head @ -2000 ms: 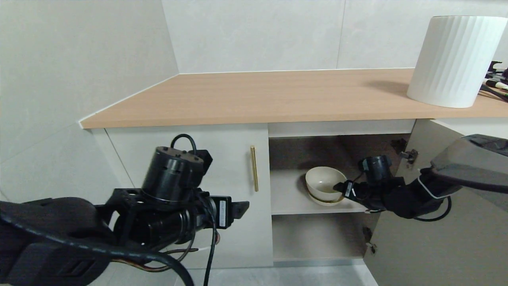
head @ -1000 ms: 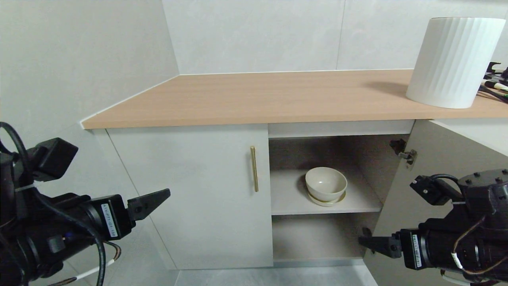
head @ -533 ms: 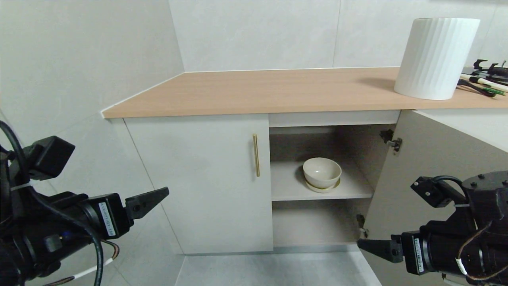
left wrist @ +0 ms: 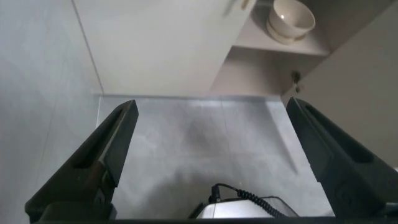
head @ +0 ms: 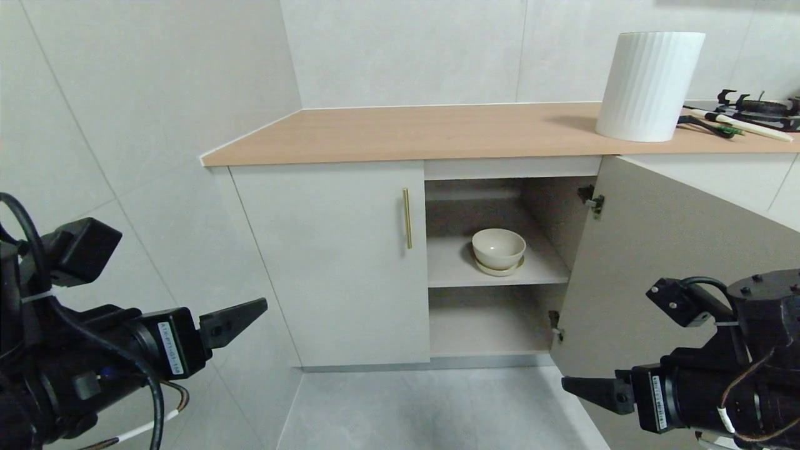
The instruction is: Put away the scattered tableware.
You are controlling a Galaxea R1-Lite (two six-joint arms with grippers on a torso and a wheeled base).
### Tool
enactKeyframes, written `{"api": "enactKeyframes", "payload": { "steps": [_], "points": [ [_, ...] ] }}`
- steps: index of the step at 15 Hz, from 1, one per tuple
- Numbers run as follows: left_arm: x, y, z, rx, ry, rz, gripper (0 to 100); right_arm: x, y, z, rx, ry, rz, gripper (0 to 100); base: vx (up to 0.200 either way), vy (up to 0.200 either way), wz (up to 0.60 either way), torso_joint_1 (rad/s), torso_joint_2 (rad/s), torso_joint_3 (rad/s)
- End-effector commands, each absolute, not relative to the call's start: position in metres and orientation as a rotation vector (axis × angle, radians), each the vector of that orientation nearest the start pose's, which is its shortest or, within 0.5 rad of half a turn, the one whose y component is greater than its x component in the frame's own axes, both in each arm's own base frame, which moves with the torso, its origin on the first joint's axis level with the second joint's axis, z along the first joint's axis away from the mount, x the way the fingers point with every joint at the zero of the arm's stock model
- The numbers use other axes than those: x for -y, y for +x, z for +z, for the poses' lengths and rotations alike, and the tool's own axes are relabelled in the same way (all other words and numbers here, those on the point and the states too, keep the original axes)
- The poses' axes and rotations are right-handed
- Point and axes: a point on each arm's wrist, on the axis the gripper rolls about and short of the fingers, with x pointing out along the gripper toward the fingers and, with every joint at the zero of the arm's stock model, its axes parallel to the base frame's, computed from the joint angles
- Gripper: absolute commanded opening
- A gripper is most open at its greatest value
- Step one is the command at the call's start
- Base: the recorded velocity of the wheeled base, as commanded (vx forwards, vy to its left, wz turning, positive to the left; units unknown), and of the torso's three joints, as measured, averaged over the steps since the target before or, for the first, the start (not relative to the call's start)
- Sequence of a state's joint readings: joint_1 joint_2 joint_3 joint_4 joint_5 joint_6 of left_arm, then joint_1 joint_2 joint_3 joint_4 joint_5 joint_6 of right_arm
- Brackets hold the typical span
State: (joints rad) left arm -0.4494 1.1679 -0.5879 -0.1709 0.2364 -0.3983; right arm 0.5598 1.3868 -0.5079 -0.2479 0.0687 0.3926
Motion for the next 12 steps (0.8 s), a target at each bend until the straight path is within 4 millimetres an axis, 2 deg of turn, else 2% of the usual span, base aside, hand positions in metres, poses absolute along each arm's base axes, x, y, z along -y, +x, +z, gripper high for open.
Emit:
{"api": "enactKeyframes", "payload": {
  "steps": [1, 9, 12],
  "points": [
    [0.0665, 0.1499, 0.2013, -0.427, -0.251, -0.129, 100, -0.1064, 0.1668, 0.1475, -0.732, 0.211, 0.474, 100, 0.0, 0.0, 0.0, 0.0, 0.0, 0.0],
    [0.0689, 0.1545, 0.1943, -0.459, -0.222, -0.125, 100, -0.1063, 0.1666, 0.1479, -0.73, 0.212, 0.475, 100, 0.0, 0.0, 0.0, 0.0, 0.0, 0.0],
    [0.0691, 0.1549, 0.1934, -0.463, -0.219, -0.124, 100, -0.1035, 0.1628, 0.1486, -0.723, 0.214, 0.475, 100, 0.0, -0.2, 0.0, 0.001, 0.0, 0.004]
  ]
}}
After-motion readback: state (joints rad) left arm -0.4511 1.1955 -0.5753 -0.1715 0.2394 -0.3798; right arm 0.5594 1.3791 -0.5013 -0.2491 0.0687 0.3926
